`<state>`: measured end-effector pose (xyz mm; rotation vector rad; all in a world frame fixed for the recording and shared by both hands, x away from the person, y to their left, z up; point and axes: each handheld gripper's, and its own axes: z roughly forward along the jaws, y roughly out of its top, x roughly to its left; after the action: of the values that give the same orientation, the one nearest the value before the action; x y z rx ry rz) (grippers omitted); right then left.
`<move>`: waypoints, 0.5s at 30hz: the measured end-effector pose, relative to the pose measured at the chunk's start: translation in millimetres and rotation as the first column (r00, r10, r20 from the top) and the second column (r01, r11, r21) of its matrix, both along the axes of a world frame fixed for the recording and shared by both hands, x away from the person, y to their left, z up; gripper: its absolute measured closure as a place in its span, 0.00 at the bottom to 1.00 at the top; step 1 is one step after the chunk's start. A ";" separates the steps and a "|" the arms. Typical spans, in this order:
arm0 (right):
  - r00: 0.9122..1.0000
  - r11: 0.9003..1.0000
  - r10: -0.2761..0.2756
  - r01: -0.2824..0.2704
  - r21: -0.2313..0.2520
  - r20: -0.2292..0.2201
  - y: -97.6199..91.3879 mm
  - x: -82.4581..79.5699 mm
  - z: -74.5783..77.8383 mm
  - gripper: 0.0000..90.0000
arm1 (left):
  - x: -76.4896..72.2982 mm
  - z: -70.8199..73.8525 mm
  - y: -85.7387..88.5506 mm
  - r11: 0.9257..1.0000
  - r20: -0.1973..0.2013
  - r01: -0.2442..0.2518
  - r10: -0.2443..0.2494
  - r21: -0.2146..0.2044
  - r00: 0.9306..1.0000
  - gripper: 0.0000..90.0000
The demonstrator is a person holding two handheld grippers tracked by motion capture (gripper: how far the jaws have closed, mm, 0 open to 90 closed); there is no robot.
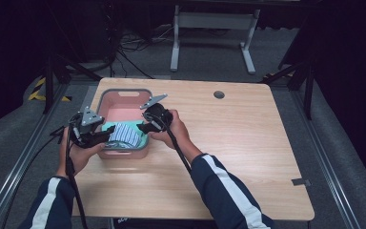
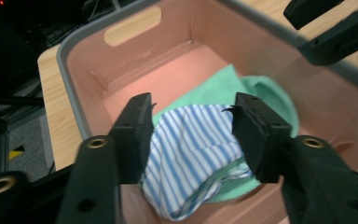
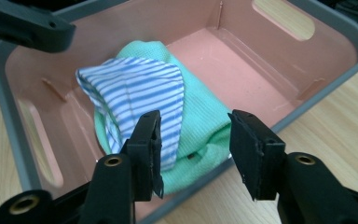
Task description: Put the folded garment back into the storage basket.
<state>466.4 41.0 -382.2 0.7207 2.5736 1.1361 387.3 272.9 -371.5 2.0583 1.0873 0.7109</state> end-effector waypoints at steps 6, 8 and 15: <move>0.998 0.998 0.011 -0.007 -0.062 0.059 -17.3 -9.7 10.6 0.48 | -16.3 8.8 -17.7 0.999 0.038 0.039 -0.038 -0.012 0.999 0.37; 0.998 0.998 0.005 0.000 -0.068 0.066 -22.7 -11.8 13.4 0.47 | -19.0 10.6 -20.8 0.999 0.047 0.043 -0.043 -0.010 0.998 0.35; 0.996 0.994 -0.007 0.018 -0.111 0.093 -50.4 -21.3 21.1 0.40 | -33.2 16.1 -38.2 0.995 0.049 0.101 -0.099 -0.025 0.994 0.28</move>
<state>445.0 -9.5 -361.1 0.6420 2.5282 0.9879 354.1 234.6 -355.4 2.0466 0.9549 0.6883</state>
